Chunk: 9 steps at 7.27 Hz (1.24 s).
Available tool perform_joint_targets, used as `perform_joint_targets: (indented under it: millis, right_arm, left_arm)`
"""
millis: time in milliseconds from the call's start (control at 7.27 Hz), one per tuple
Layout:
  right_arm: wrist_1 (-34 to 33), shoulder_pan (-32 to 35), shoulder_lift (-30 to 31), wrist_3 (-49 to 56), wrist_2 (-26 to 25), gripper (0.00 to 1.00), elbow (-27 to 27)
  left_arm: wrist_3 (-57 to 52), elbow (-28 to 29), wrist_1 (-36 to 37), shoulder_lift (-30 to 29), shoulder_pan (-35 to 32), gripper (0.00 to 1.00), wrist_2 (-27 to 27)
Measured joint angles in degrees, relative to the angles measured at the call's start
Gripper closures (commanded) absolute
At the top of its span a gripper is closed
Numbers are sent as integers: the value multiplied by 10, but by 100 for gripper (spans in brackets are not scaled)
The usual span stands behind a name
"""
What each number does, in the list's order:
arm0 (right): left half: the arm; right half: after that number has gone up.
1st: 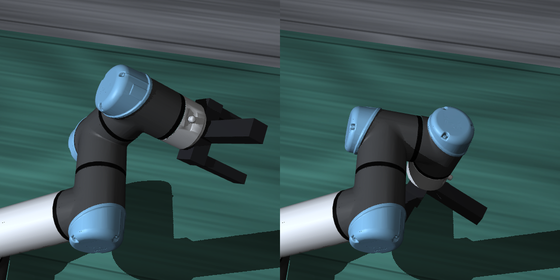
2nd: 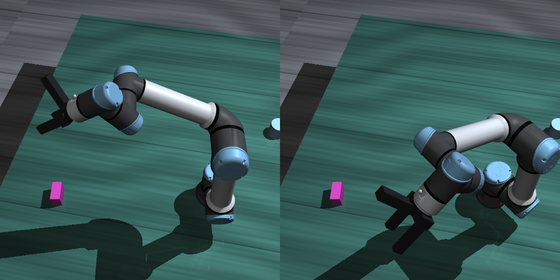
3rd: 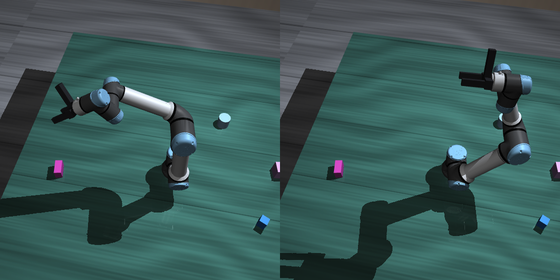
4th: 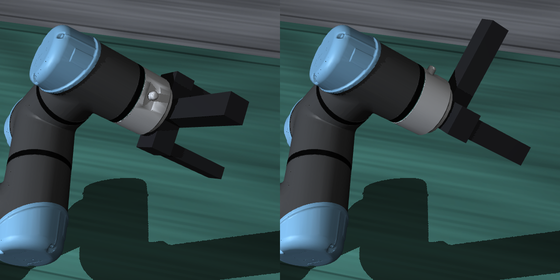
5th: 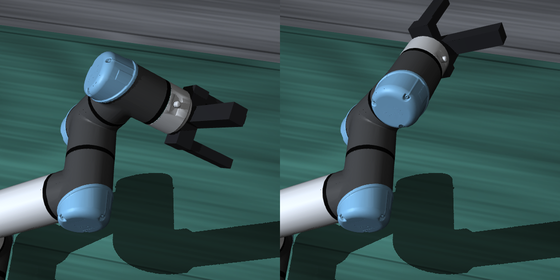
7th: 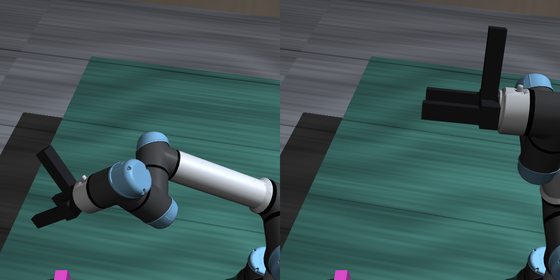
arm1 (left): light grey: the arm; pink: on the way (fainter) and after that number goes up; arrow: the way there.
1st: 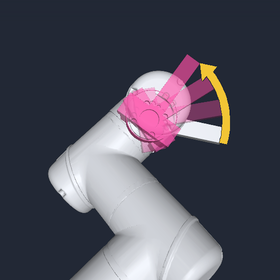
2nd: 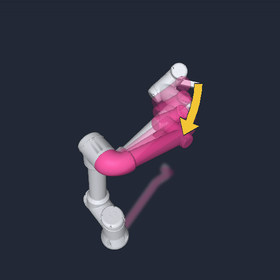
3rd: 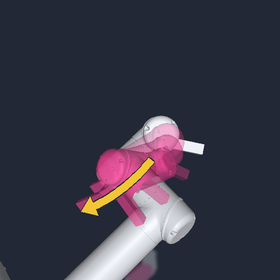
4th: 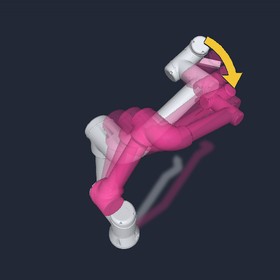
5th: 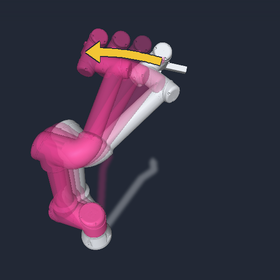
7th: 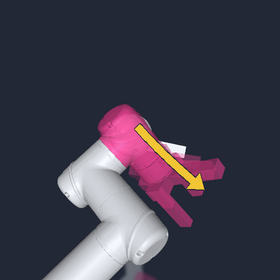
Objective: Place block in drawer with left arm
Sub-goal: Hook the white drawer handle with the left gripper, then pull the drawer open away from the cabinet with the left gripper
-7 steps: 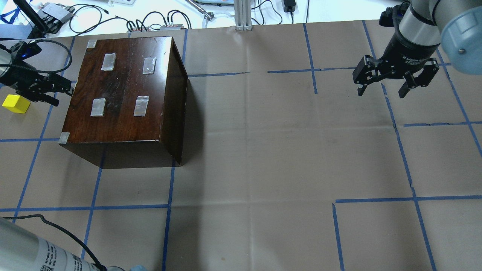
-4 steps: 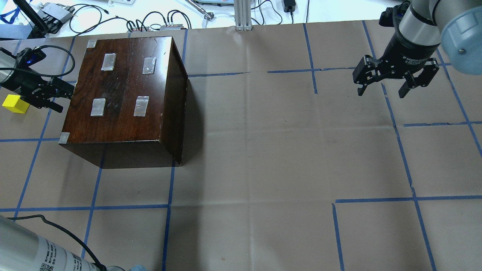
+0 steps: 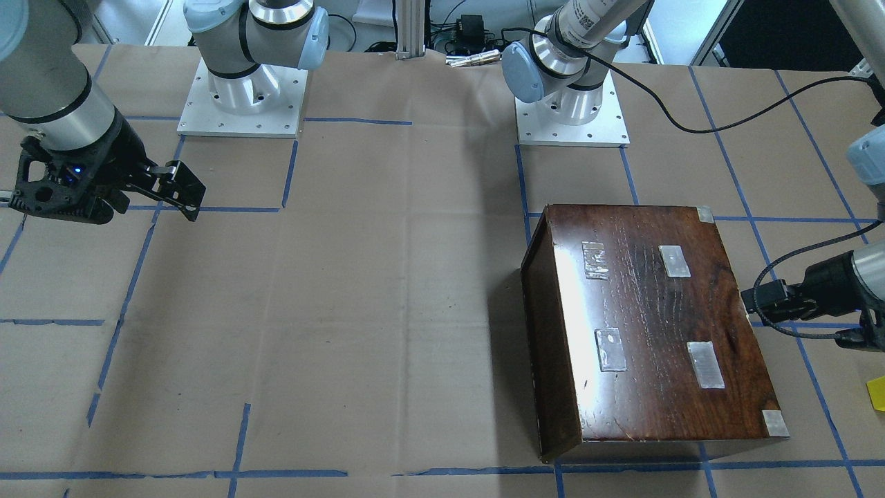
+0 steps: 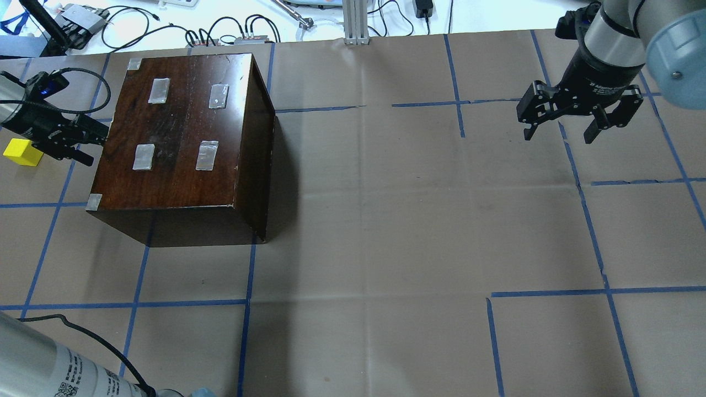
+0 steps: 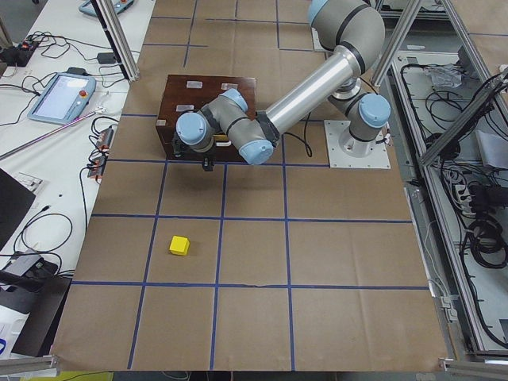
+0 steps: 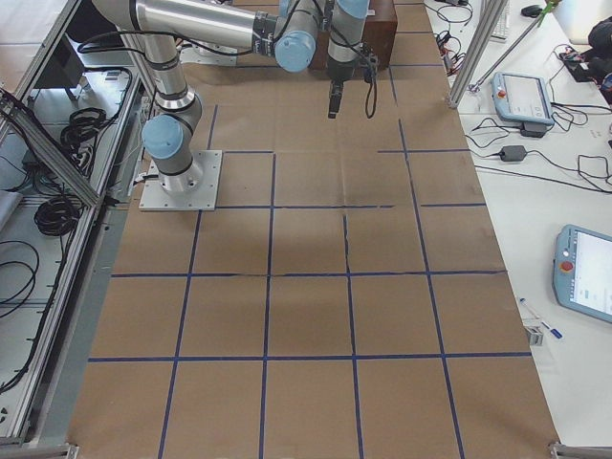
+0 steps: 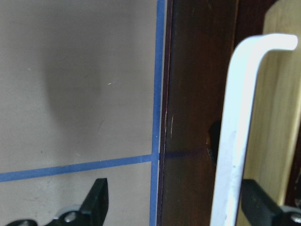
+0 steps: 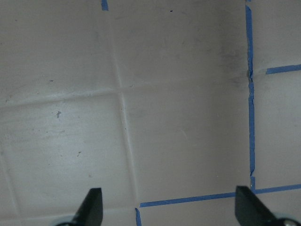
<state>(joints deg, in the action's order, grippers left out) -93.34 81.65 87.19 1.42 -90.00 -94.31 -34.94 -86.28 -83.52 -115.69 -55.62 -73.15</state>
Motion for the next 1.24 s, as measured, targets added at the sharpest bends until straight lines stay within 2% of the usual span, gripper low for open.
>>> perform_joint_targets:
  millis: [1238]
  right_arm:
    - [0, 0, 0, 1, 0, 0, 0]
  left_arm:
    - [-6, 14, 4, -6, 22, 1, -23]
